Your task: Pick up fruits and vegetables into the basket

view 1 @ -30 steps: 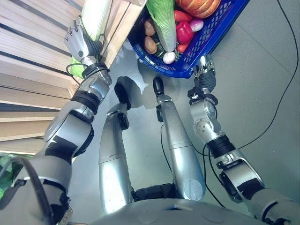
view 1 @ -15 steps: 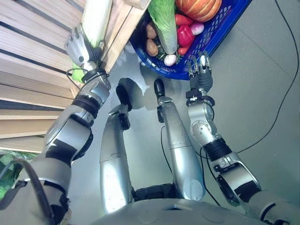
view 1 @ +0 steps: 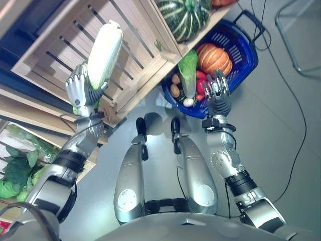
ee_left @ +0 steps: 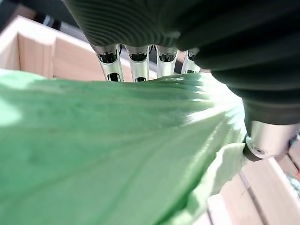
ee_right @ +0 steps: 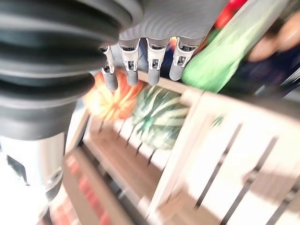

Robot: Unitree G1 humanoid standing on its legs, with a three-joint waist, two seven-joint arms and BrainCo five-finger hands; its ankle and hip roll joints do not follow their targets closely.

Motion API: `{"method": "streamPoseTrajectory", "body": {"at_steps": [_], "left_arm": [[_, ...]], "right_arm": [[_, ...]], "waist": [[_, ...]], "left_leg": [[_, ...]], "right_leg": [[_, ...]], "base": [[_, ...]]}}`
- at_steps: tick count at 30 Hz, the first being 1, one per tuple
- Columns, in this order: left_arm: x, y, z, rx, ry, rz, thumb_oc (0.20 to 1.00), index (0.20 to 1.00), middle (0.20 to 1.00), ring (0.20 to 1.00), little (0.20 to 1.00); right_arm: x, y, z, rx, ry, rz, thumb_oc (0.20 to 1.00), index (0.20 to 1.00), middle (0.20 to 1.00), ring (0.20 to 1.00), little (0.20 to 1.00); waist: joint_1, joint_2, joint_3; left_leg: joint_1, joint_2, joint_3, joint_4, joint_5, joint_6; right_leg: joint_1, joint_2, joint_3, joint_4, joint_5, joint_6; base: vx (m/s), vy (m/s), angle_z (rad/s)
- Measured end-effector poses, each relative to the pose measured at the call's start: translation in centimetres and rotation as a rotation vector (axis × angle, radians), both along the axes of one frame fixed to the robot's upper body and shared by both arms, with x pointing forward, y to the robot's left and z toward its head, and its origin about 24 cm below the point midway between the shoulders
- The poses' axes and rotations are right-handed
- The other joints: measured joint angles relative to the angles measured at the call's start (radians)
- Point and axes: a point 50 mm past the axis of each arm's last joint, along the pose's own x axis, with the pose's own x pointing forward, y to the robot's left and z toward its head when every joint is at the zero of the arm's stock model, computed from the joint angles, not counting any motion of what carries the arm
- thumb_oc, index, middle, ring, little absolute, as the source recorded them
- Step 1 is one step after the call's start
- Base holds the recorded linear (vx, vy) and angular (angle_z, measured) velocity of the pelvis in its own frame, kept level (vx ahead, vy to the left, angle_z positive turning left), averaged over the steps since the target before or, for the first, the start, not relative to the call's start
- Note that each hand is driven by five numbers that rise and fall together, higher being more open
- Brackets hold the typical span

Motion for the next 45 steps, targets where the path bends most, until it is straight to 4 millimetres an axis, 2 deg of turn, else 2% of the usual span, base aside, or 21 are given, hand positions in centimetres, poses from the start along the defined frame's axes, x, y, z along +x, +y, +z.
{"method": "streamPoseTrajectory", "body": {"at_steps": [4,6,8,10,14,18,26,30,38,45], "left_arm": [[-0.9,-1.2,0.9,-0.034,-0.004,-0.125,0.200,0.200,0.200,0.200,0.200],[-1.1,-2.2,1.2,-0.045,0.015,-0.206,0.200,0.200,0.200,0.200,0.200],[-1.6,-3.3,0.9,-0.070,0.032,-0.288,0.200,0.200,0.200,0.200,0.200],[-1.7,-4.0,0.6,-0.099,0.049,-0.326,0.200,0.200,0.200,0.200,0.200],[-3.0,-5.2,-0.2,-0.149,0.081,-0.434,0.200,0.200,0.200,0.200,0.200],[-3.3,-6.3,-0.2,-0.158,0.109,-0.517,0.200,0.200,0.200,0.200,0.200],[-3.8,-8.9,-0.4,-0.185,0.257,-0.757,0.200,0.200,0.200,0.200,0.200],[-4.0,-9.5,-0.9,-0.201,0.352,-0.840,0.200,0.200,0.200,0.200,0.200],[-4.5,-10.2,-1.6,-0.161,0.516,-0.936,0.200,0.200,0.200,0.200,0.200],[-4.7,-10.6,-2.3,-0.181,0.608,-0.970,0.200,0.200,0.200,0.200,0.200]], "right_arm": [[-0.2,-0.1,1.0,0.001,-0.050,0.021,1.000,1.000,1.000,1.000,1.000],[-0.3,-0.1,1.3,-0.007,-0.064,0.030,1.000,1.000,1.000,1.000,1.000],[-0.5,0.0,0.9,-0.054,-0.052,0.042,1.000,1.000,1.000,1.000,1.000],[-0.5,0.0,0.5,-0.069,-0.030,0.055,1.000,1.000,1.000,1.000,1.000],[-0.8,0.1,-0.6,-0.106,0.006,0.134,1.000,1.000,1.000,1.000,1.000],[-1.1,0.5,-1.6,-0.129,0.044,0.190,1.000,1.000,1.000,1.000,1.000],[-1.3,0.9,-2.6,-0.237,0.081,0.375,1.000,1.000,1.000,1.000,1.000],[-1.3,0.8,-2.8,-0.274,0.076,0.440,1.000,1.000,1.000,1.000,1.000],[-1.5,1.0,-2.8,-0.302,0.054,0.512,1.000,1.000,1.000,1.000,1.000],[-1.8,1.6,-2.8,-0.288,0.038,0.576,1.000,1.000,1.000,1.000,1.000]], "waist": [[0.031,0.023,-0.012],[0.041,0.054,-0.035],[0.055,0.081,-0.114],[0.065,0.099,-0.152],[0.081,0.101,-0.286],[0.080,0.092,-0.361],[0.077,0.073,-0.394],[0.078,0.060,-0.403],[0.076,0.036,-0.422],[0.077,0.035,-0.423]], "left_leg": [[0.097,0.002,-0.022,-0.069,0.013,-0.002],[0.144,0.003,-0.043,-0.097,0.017,0.000],[0.152,0.002,-0.059,-0.121,0.019,0.001],[0.183,0.003,-0.065,-0.140,0.022,0.003],[0.247,0.008,-0.083,-0.194,0.024,0.002],[0.281,0.012,-0.087,-0.223,0.025,0.002],[0.327,0.011,-0.085,-0.247,0.024,0.006],[0.340,0.010,-0.085,-0.247,0.023,0.006],[0.342,0.004,-0.082,-0.247,0.023,0.008],[0.340,0.002,-0.082,-0.247,0.022,0.011]], "right_leg": [[0.098,0.002,-0.023,-0.051,0.000,-0.007],[0.160,0.000,-0.045,-0.086,0.000,-0.006],[0.176,-0.002,-0.058,-0.113,-0.001,-0.003],[0.216,-0.002,-0.073,-0.140,0.000,-0.001],[0.296,0.009,-0.089,-0.222,0.002,0.007],[0.351,0.017,-0.099,-0.286,0.017,0.012],[0.454,0.029,-0.100,-0.426,0.084,0.019],[0.488,0.032,-0.100,-0.472,0.103,0.019],[0.495,0.029,-0.098,-0.485,0.111,0.021],[0.495,0.026,-0.098,-0.486,0.114,0.020]], "base": [[0.11,-0.069,0.17],[0.10,-0.056,0.29],[0.10,-0.043,0.23],[0.09,-0.049,0.18],[0.06,-0.030,0.15],[0.03,0.006,0.05],[0.04,0.041,0.01],[0.02,0.021,0.01],[0.01,0.013,-0.01],[0.00,0.000,0.00]]}}
